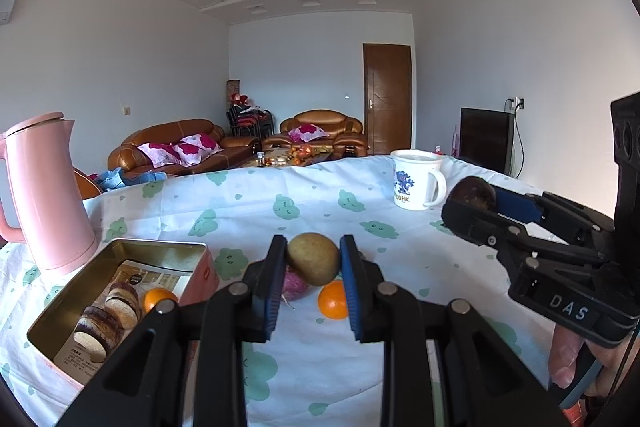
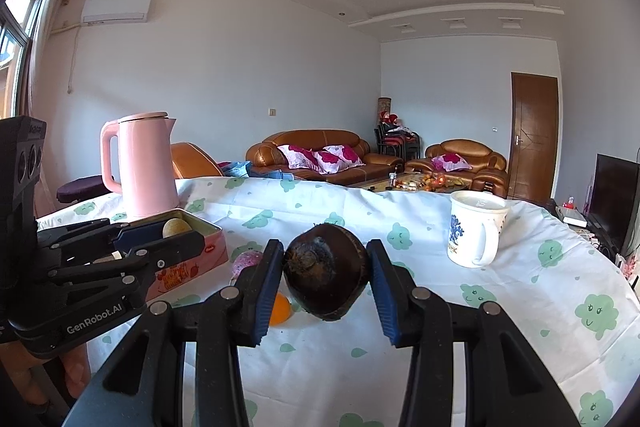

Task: Organize fruits
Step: 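Lift the olive-green fruit with the left tool while the right tool lifts the dark brown fruit, then carry the olive-green fruit over the tin with the left tool while the right tool carries the dark fruit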

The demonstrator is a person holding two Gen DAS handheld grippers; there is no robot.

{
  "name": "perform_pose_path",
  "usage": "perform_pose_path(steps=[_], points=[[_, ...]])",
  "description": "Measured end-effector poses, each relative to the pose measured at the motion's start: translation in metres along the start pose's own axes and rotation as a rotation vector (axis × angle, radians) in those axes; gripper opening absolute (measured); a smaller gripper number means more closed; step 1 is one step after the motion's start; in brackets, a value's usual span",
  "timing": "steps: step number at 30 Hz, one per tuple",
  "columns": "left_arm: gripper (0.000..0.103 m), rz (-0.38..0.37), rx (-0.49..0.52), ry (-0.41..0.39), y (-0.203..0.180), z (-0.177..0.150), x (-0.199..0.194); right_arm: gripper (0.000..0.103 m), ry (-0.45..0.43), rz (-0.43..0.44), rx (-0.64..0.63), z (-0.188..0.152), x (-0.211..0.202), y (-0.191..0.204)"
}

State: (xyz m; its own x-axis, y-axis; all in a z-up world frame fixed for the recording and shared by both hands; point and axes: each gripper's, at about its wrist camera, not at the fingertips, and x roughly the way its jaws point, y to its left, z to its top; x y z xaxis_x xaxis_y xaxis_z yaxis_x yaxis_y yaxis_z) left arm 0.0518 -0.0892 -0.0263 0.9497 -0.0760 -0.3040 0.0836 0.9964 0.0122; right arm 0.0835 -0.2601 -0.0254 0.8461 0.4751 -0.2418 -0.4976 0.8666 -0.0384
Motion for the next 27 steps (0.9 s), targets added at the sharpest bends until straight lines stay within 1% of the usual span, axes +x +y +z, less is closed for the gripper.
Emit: perform_pose_path(steps=[13,18,27], points=[[0.028,0.020,0.001,0.011,0.007,0.000,-0.003,0.045,0.007,0.027,-0.006,0.001,0.004,0.011],[0.028,0.037,-0.009,0.024,0.016,-0.001,-0.003,0.045,0.025,0.055,-0.021,0.003,0.011,0.023],[0.028,0.090,-0.039,0.042,0.039,-0.002,-0.004,0.045,0.055,0.120,-0.042,0.009,0.027,0.043]])
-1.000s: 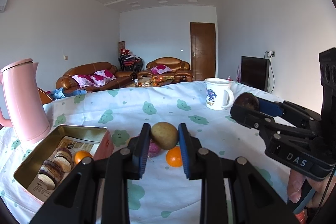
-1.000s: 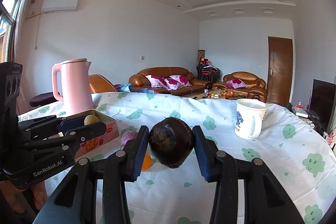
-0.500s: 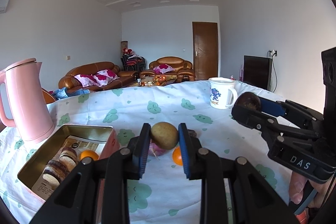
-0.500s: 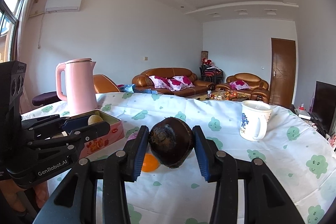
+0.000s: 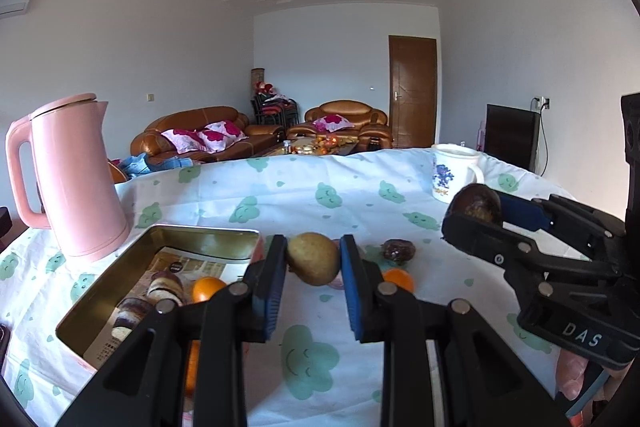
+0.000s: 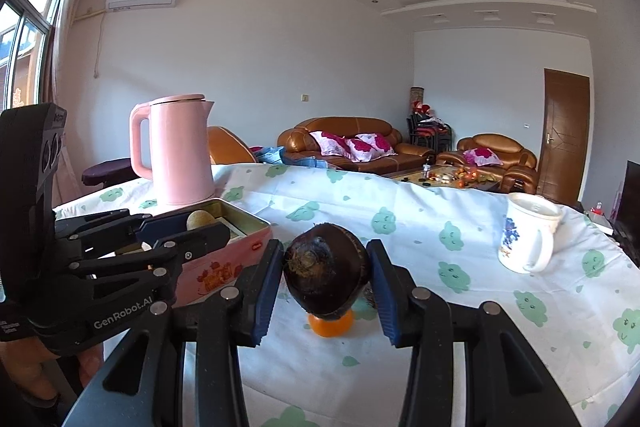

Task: Organize fruits
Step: 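Carry the olive-green fruit over the tin with the left tool while the right tool carries the dark fruit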

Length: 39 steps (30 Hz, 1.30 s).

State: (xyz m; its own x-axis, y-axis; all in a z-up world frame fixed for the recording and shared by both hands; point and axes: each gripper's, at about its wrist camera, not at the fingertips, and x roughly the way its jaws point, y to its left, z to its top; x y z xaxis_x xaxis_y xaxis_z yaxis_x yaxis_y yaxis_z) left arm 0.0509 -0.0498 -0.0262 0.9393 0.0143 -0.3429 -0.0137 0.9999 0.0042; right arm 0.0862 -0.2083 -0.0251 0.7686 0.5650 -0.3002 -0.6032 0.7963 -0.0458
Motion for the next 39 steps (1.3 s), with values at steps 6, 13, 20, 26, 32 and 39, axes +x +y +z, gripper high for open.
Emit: perform_pose_path(steps=[6,13,20,26,32,39], points=[[0.028,0.031,-0.021,0.003,0.017,0.000,0.000,0.045,0.006,0.030,-0.018,0.010,0.010,0.012],[0.028,0.058,-0.028,0.012,0.031,-0.001,0.000,0.045,0.016,0.060,-0.043,0.017,0.021,0.024],[0.028,0.084,-0.039,0.025,0.046,-0.001,0.003,0.045,0.022,0.084,-0.070,0.024,0.032,0.037],[0.028,0.103,-0.054,0.034,0.060,0.000,0.004,0.045,0.024,0.108,-0.095,0.029,0.037,0.051],[0.028,0.117,-0.064,0.057,0.073,-0.001,0.007,0.045,0.017,0.122,-0.104,0.037,0.041,0.059],[0.028,0.130,-0.073,0.069,0.084,-0.001,0.008,0.045,0.020,0.135,-0.123,0.044,0.051,0.069]])
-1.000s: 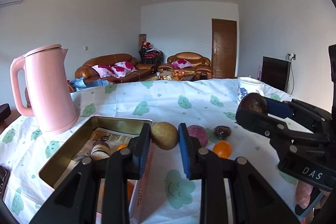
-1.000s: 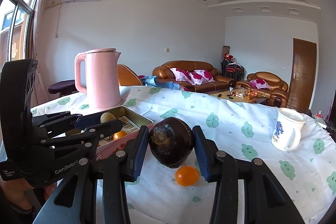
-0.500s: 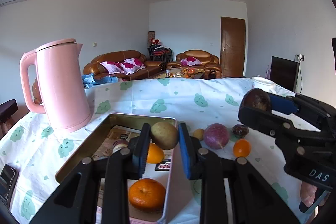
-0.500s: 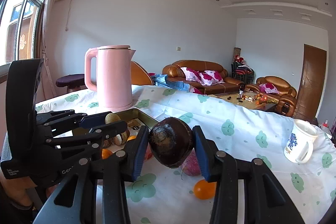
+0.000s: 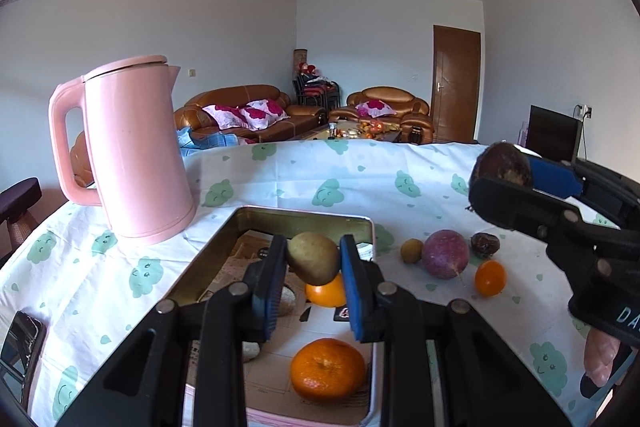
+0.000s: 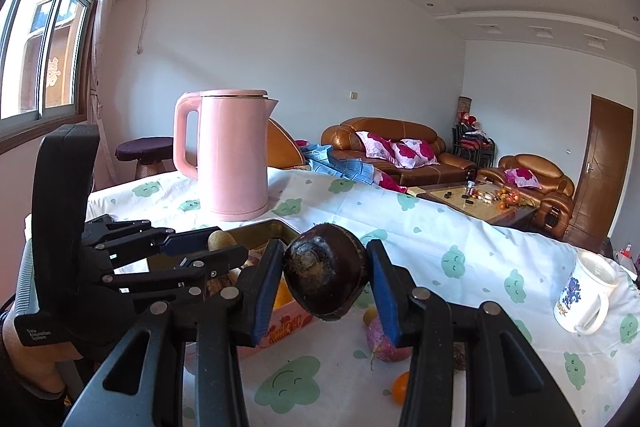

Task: Organize fruits
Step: 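Carry the olive-green fruit over the tin with the left tool while the right tool carries the dark fruit, then lower the olive-green fruit into the tin with the left tool while the right tool releases the dark fruit there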

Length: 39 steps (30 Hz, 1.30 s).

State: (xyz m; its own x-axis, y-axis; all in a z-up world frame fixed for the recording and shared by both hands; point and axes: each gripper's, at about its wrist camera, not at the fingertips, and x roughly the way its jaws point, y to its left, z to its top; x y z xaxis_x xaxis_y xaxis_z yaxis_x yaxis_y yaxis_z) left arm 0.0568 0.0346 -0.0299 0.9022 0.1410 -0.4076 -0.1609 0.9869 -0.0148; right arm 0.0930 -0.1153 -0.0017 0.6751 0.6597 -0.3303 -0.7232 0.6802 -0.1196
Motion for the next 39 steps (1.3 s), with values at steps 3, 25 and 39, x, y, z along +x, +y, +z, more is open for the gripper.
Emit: perform_pose_path(steps=[3,25,39], points=[[0.028,0.007,-0.006,0.007,0.005,0.001,0.002,0.045,0.005,0.007,-0.009,0.003,0.004,0.004],[0.028,0.061,-0.008,0.048,0.041,0.005,0.010,0.045,0.043,0.068,-0.061,0.010,0.039,0.033],[0.028,0.083,0.012,0.116,0.058,0.002,0.027,0.045,0.093,0.114,-0.036,0.006,0.063,0.040]])
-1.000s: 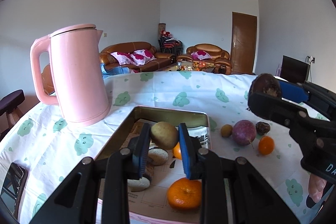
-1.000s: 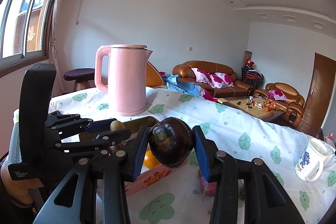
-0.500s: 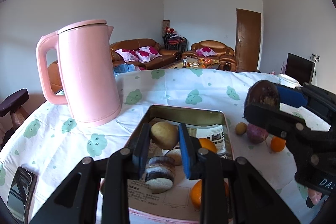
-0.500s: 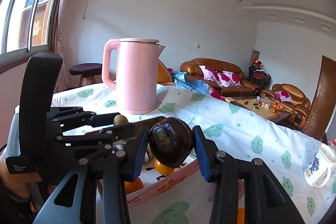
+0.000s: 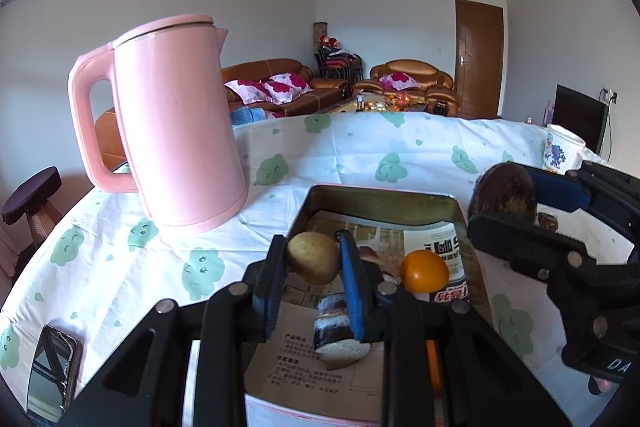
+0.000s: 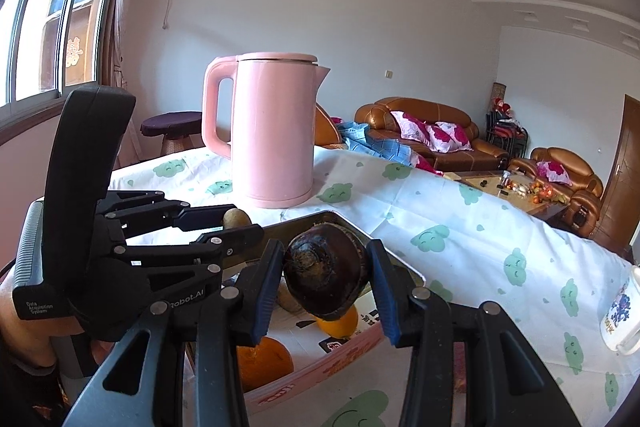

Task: Organize fruits
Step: 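Lower the olive-green fruit into the tin with the left tool while the right tool releases the dark fruit there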

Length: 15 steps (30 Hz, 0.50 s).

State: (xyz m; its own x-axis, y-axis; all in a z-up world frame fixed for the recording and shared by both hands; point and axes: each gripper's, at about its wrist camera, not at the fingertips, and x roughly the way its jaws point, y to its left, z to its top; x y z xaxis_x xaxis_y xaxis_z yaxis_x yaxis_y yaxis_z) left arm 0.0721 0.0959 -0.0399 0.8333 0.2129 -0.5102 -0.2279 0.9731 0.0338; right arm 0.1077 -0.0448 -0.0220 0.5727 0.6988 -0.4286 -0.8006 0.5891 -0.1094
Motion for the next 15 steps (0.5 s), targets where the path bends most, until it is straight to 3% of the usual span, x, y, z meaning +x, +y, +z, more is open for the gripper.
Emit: perform_pose_path(steps=[15], points=[[0.028,-0.007,0.030,0.071,0.004,-0.001,0.017,0.045,0.093,0.032,0.022,-0.012,0.031,0.003]])
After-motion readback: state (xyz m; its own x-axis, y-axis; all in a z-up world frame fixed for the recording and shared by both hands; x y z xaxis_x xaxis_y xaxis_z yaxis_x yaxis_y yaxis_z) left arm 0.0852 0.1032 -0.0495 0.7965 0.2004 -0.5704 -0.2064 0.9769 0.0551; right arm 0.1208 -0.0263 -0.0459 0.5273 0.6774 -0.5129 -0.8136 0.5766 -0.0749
